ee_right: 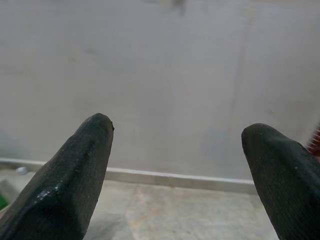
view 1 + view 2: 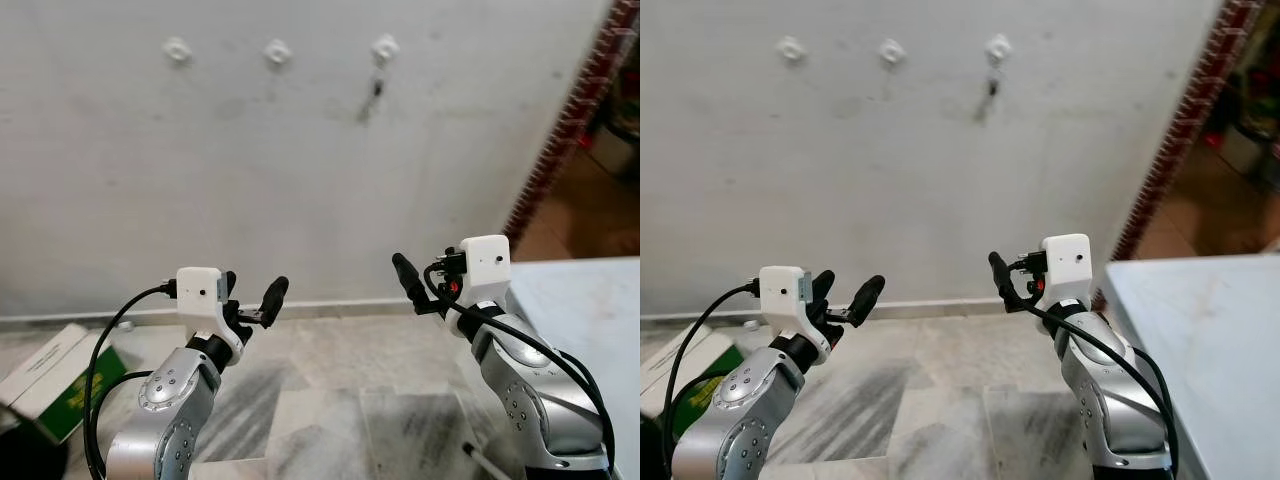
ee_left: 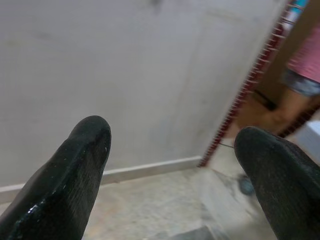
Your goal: Hang keys on a hook
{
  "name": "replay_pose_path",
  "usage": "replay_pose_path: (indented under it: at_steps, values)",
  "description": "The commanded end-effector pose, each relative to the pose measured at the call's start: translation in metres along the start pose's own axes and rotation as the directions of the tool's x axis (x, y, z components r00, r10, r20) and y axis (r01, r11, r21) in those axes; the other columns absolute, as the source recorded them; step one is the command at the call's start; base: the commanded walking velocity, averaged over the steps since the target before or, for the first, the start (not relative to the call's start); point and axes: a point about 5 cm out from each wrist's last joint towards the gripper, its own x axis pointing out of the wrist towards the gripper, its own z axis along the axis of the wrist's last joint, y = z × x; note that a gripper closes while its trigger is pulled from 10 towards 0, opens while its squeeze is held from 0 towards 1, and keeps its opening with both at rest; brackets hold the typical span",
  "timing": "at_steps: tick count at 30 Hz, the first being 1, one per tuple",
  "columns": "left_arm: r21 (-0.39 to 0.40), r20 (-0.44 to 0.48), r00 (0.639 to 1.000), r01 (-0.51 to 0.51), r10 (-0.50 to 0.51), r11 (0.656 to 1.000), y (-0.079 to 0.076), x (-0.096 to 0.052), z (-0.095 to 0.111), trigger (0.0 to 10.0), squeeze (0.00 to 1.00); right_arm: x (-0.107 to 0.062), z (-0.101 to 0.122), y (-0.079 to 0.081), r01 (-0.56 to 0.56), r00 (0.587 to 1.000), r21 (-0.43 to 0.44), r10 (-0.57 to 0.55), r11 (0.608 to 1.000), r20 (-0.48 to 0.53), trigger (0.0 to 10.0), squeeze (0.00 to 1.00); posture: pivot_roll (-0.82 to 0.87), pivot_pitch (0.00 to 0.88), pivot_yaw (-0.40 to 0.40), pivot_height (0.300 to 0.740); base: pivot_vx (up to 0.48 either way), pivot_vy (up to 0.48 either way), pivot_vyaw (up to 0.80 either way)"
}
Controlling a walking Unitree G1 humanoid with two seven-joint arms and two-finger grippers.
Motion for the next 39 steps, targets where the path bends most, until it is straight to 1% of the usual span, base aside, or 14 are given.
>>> replay_pose_path:
  at_steps: [1, 7, 26, 34, 37, 39]
  values:
    - [0.008, 0.002, 1.0, -0.007, 0.007, 1.0, 0.0019, -0.0022, 0.0028, 10.0, 0.0, 0.0001, 0.0035, 0.0016, 0.002, 1.0, 0.0, -0.002, 1.0, 0.01, 10.0, 0.0, 0.0, 0.021, 0.02, 0.74, 0.0, 0.469, -0.77]
    - [0.021, 0.002, 1.0, -0.004, 0.004, 1.0, 0.0042, -0.0018, 0.0043, 10.0, 0.0, -0.0008, 0.0026, 0.0026, 0.001, 1.0, -0.003, -0.001, 1.0, 0.007, 10.0, 0.0, 0.0, 0.015, 0.021, 0.74, 0.0, 0.468, -0.77]
    - [0.024, -0.01, 1.0, -0.003, 0.003, 1.0, 0.0027, -0.002, 0.002, 10.0, 0.0, 0.0021, 0.0031, 0.0052, -0.006, 1.0, -0.01, 0.006, 1.0, 0.003, 10.0, 0.0, 0.01, 0.008, 0.017, 0.74, 0.0, 0.427, -0.77]
    - [0.025, -0.012, 1.0, 0.003, -0.003, 1.0, 0.0009, -0.0003, 0.0016, 10.0, 0.0, 0.0026, 0.0027, 0.0055, -0.003, 1.0, -0.009, 0.003, 1.0, -0.001, 10.0, 0.0, 0.0, 0.005, 0.02, 0.74, 0.0, 0.272, -0.78]
    - [0.045, -0.013, 1.0, 0.017, -0.016, 0.999, -0.0001, 0.0005, 0.0022, 10.0, 0.0, 0.0029, 0.0033, 0.0057, -0.001, 1.0, -0.01, 0.001, 1.0, 0.002, 10.0, 0.0, 0.0, 0.005, 0.02, 0.74, 0.0, 0.0, -0.78]
    - [0.03, -0.007, 0.999, 0.035, -0.035, 0.999, -0.0011, -0.0011, 0.0028, 10.0, 0.0, 0.0029, 0.0039, 0.0061, 0.001, 1.0, -0.01, -0.001, 1.0, 0.005, 10.0, 0.0, 0.0, 0.005, 0.019, 0.74, 0.0, 0.0, -0.59]
